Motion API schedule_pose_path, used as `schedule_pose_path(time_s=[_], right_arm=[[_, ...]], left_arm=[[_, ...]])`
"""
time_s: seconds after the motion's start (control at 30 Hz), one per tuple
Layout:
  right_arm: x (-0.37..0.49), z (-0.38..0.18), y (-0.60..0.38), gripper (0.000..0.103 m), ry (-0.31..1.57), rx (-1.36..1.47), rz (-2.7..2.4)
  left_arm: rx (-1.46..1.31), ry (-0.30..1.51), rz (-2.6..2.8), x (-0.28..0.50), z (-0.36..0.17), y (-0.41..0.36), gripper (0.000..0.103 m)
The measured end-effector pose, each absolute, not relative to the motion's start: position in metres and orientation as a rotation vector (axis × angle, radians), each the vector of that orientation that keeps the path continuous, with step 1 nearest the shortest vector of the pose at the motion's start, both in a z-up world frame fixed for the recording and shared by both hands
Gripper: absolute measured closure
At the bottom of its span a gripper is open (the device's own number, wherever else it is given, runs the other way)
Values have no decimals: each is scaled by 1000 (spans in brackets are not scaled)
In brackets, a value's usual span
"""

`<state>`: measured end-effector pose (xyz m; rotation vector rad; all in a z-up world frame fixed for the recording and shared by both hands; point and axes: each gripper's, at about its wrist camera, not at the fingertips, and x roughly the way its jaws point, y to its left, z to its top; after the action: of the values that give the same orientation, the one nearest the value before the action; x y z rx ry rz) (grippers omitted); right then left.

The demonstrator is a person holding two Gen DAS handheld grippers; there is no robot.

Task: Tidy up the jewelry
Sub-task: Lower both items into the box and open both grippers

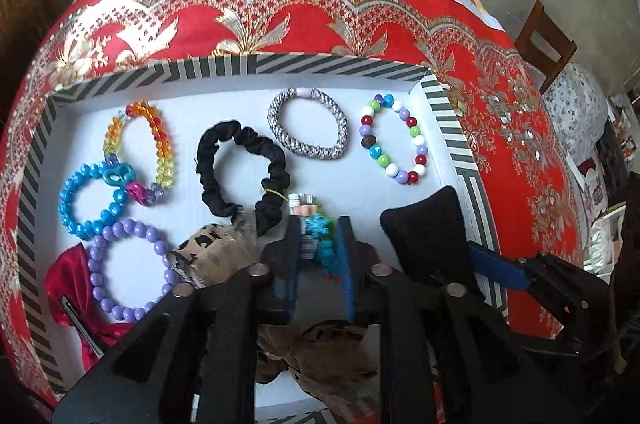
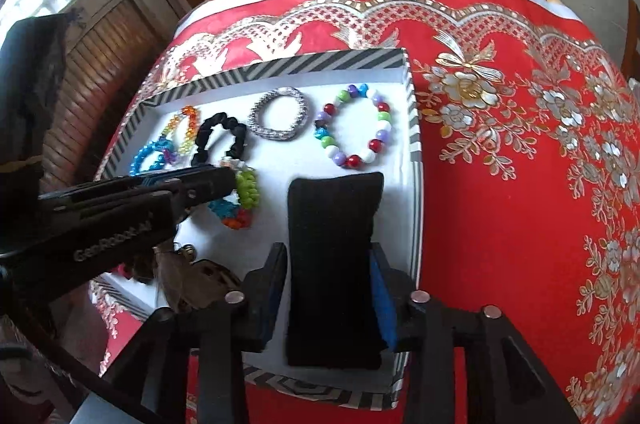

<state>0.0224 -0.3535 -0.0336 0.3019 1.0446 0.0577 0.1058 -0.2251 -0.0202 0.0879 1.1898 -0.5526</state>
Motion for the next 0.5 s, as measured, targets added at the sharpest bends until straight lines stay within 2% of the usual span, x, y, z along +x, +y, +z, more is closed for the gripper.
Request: schedule_pose_path(time_s=[0.1, 0.2, 0.5], right_arm=[[18, -29, -354, 62, 1044, 297, 62], [11, -24, -356, 62, 1035, 303, 68], [-2, -9, -360, 61, 994, 335, 54]], left_arm=[[59, 1193, -561, 105, -20, -222, 63], [38, 1194, -569, 104, -16, -218, 58], [91, 1118, -563, 84, 10, -213, 57]])
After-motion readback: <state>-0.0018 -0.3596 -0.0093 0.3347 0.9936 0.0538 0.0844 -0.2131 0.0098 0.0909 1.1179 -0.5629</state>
